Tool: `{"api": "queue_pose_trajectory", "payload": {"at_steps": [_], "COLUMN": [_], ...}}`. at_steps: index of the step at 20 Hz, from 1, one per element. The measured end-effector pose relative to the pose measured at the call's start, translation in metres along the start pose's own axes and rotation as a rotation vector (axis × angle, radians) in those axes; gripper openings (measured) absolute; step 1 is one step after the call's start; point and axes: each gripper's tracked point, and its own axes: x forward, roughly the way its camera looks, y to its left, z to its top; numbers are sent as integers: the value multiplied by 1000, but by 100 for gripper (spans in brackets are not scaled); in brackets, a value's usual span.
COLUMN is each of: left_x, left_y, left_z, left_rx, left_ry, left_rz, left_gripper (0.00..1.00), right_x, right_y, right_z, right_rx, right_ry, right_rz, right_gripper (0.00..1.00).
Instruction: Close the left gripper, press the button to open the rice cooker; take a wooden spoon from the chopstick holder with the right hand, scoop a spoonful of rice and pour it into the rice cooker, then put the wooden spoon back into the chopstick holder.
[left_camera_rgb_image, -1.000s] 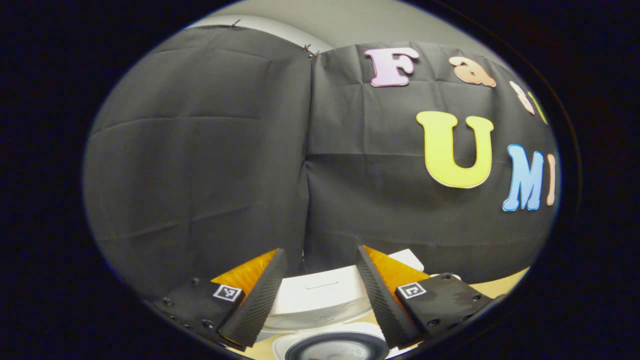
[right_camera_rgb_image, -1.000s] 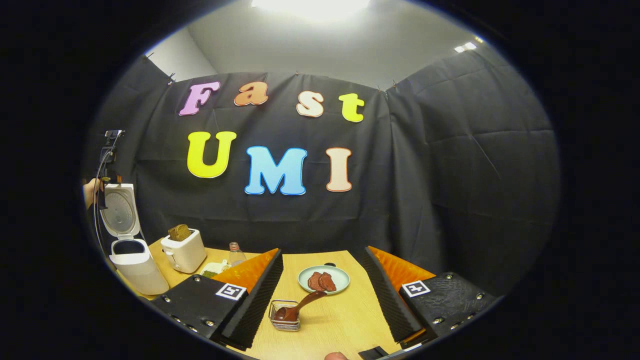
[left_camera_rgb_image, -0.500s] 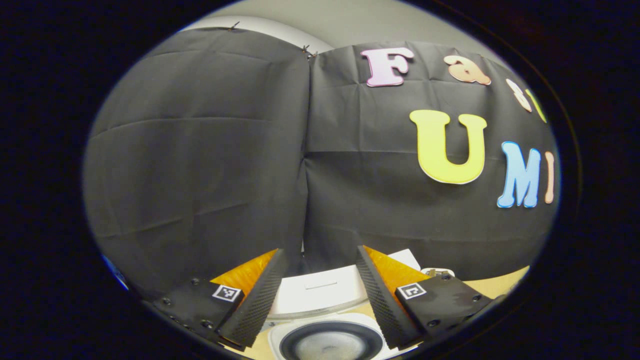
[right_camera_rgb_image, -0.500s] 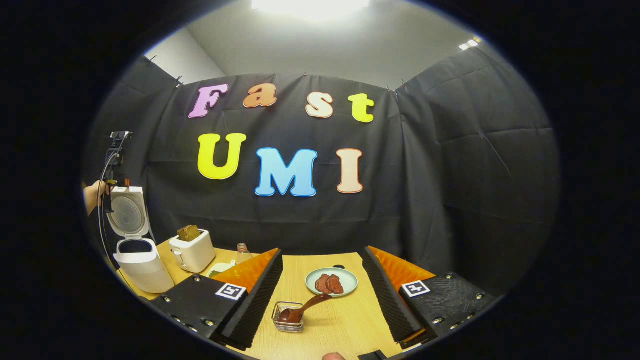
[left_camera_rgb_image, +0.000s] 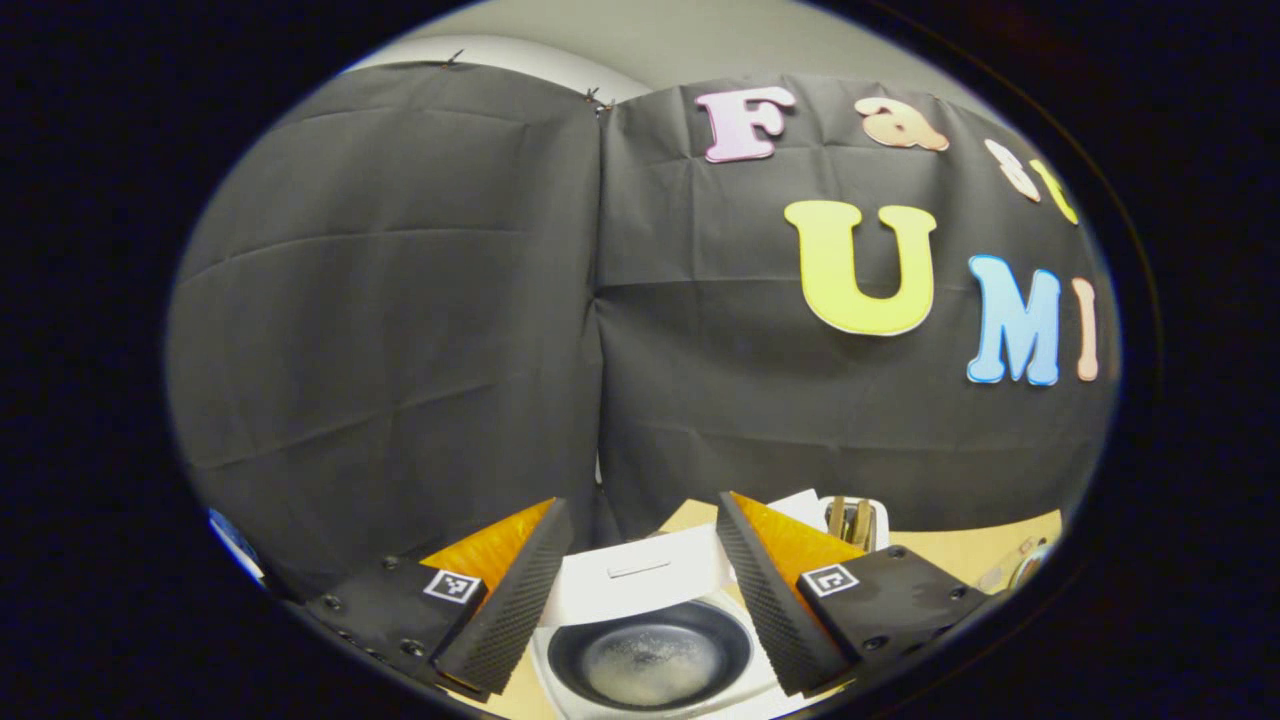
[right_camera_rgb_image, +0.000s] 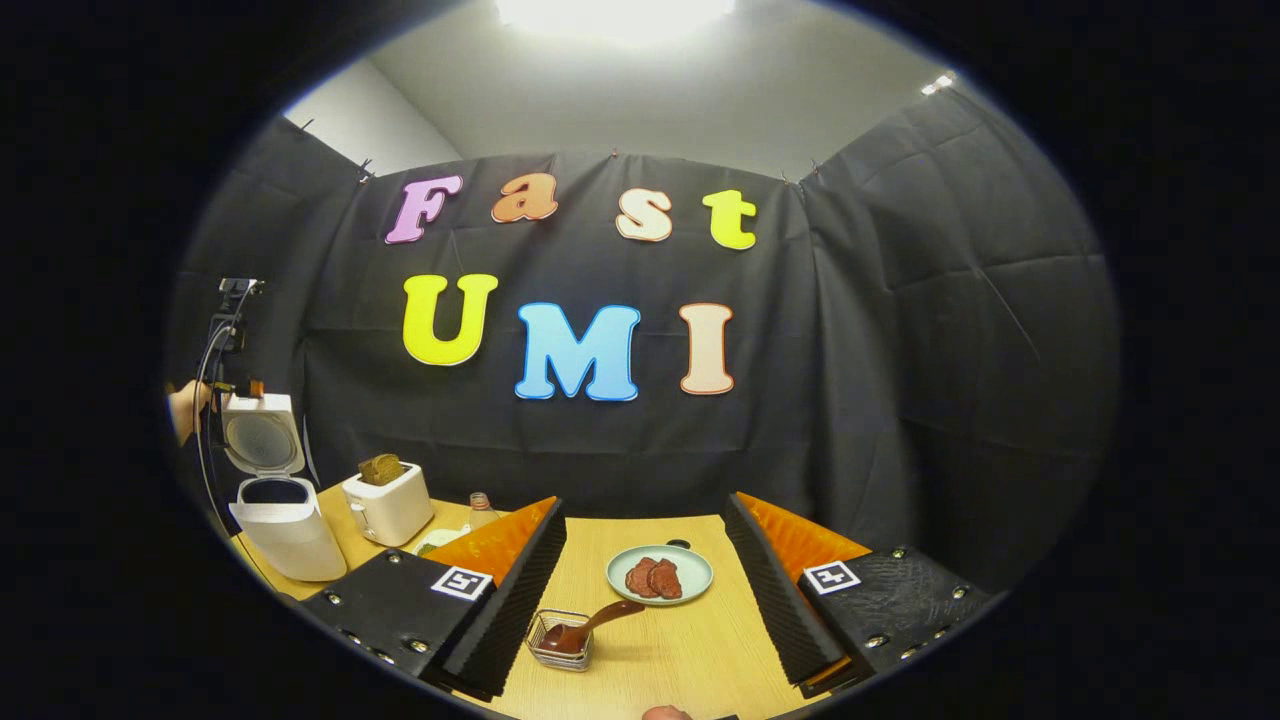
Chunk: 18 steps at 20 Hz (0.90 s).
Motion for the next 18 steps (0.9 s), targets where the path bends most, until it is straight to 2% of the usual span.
{"api": "queue_pose_trajectory", "payload": {"at_steps": [9, 18], "left_x": [-45, -66], "left_y": [-24, -41], "left_z": [-66, -135], "left_rx": [14, -18], "left_ry": [84, 188], "left_rz": [-8, -25], "left_gripper": [100, 96], "right_x": [-4, -8], "right_y": [-26, -27], "right_z": [-16, -23], "right_rx": [-28, -82], "right_ry": [28, 36], "right_rz": [14, 42], "right_gripper": [98, 98]}}
